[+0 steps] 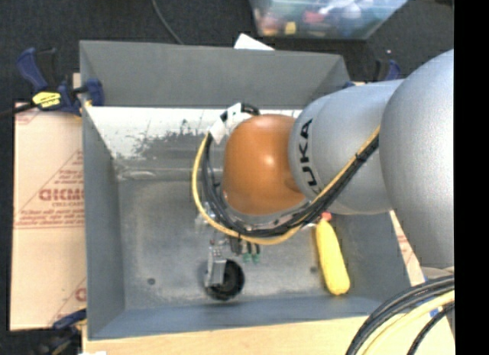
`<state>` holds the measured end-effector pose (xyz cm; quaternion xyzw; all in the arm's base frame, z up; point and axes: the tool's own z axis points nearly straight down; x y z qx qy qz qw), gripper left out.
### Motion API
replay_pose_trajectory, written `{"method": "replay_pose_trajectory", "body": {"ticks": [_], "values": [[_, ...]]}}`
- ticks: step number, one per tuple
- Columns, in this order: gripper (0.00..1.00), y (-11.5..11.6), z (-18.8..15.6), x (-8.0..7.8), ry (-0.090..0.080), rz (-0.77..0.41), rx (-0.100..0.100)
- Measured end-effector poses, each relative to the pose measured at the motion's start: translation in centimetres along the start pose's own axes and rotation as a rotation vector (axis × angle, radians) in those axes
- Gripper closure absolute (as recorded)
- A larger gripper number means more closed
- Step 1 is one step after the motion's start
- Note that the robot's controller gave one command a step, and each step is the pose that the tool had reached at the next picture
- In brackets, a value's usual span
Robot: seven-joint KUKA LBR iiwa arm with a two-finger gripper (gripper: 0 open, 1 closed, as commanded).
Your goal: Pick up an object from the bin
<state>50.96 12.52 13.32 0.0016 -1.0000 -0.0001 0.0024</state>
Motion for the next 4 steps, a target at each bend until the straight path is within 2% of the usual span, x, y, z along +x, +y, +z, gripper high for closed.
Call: {"method": "replay_pose_trajectory", "body": {"ticks": [1,2,3,4], "values": [[0.00,0.0,-0.3,-0.2,-0.007,0.004,-0.001],[0.00,-3.0,6.1,2.7,-0.025,-0.305,-0.001],[0.00,-1.0,1.0,3.3,-0.013,-0.522,0.000],[0.00,-2.8,5.5,2.8,-0.020,-0.310,-0.001]]}}
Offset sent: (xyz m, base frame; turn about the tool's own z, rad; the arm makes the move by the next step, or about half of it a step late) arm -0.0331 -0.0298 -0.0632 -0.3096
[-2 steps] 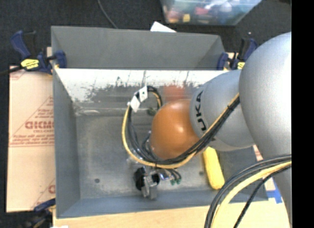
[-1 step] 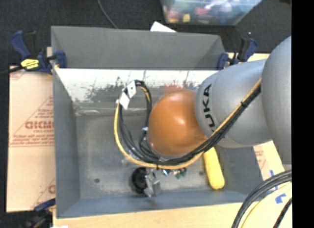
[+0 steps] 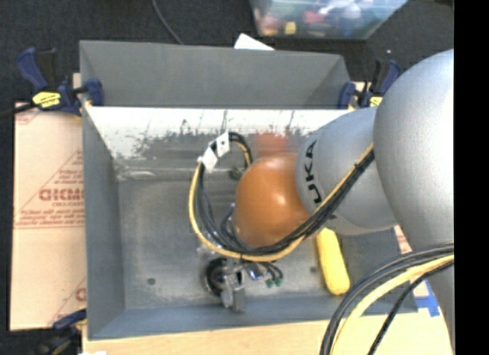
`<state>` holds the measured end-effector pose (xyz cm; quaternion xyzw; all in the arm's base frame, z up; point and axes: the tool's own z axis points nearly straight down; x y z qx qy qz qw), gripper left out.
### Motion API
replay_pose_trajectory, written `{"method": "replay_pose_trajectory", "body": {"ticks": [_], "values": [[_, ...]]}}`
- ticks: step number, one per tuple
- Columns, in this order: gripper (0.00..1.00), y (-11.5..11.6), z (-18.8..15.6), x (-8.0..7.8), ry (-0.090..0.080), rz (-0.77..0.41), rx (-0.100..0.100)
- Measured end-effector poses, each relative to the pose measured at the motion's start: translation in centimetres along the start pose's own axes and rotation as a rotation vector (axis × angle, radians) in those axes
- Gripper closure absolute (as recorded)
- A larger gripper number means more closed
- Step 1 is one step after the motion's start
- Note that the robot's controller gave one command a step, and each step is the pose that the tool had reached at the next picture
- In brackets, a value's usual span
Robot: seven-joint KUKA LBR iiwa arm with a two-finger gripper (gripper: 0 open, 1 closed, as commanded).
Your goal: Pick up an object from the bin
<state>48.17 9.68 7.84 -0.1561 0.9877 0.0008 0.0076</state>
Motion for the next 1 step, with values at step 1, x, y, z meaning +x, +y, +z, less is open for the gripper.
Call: {"method": "replay_pose_trajectory", "body": {"ticks": [1], "values": [[0.00,-0.71,0.66,-0.27,0.007,0.026,-0.003]]}}
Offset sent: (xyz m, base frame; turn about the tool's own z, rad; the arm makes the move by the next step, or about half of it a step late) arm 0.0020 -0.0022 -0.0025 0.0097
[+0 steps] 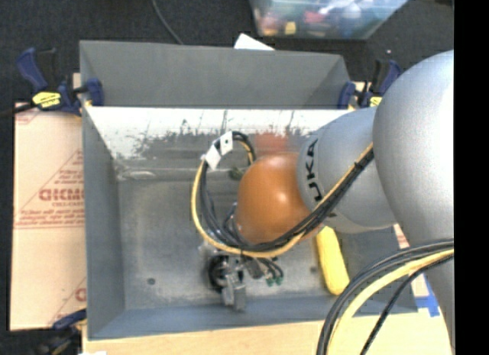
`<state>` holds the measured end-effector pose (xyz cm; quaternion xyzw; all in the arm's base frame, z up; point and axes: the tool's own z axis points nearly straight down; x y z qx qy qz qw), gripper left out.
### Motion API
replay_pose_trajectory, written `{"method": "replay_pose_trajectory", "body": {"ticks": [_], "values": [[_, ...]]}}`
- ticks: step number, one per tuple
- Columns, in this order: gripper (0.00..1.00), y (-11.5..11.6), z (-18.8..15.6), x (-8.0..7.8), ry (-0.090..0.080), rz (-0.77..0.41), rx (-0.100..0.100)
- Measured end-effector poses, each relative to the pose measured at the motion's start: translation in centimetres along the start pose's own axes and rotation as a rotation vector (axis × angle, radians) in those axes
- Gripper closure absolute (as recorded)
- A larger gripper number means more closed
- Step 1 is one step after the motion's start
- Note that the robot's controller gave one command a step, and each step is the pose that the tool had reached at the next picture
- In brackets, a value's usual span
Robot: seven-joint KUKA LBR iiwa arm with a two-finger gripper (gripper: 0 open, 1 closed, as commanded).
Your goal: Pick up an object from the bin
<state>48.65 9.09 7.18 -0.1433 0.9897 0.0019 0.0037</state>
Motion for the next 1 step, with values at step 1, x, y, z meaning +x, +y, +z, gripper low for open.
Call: {"method": "replay_pose_trajectory", "body": {"ticks": [1], "values": [[1.00,0.38,-0.41,0.15,-0.005,-0.012,0.001]]}}
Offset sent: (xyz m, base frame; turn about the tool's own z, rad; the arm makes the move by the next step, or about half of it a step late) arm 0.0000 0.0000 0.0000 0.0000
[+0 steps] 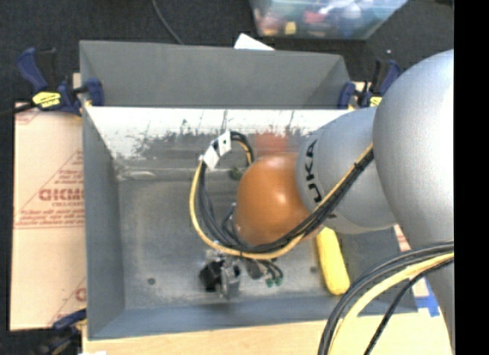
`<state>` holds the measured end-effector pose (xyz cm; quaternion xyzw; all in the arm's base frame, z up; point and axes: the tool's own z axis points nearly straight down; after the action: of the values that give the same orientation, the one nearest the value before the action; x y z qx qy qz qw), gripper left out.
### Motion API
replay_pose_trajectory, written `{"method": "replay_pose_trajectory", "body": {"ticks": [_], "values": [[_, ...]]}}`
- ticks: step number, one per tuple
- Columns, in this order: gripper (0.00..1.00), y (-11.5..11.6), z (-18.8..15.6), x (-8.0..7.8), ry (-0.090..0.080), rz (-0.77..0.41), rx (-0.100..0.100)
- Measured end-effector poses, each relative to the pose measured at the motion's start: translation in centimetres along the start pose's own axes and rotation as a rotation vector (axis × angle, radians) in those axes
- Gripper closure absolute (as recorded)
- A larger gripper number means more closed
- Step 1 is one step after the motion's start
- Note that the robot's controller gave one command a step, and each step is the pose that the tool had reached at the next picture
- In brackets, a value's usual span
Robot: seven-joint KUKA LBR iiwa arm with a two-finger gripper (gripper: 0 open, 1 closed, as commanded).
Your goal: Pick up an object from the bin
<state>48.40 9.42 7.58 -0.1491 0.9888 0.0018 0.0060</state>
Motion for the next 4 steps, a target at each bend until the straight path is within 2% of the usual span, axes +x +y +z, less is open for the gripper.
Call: {"method": "replay_pose_trajectory", "body": {"ticks": [1,2,3,4], "values": [[1.00,0.0,0.0,0.0,0.000,0.001,0.000],[1.00,0.0,-2.3,0.1,0.003,0.004,0.000],[1.00,0.0,-5.2,-0.1,-0.002,0.003,0.001],[1.00,-0.1,-4.4,-0.3,-0.008,0.004,0.001]]}}
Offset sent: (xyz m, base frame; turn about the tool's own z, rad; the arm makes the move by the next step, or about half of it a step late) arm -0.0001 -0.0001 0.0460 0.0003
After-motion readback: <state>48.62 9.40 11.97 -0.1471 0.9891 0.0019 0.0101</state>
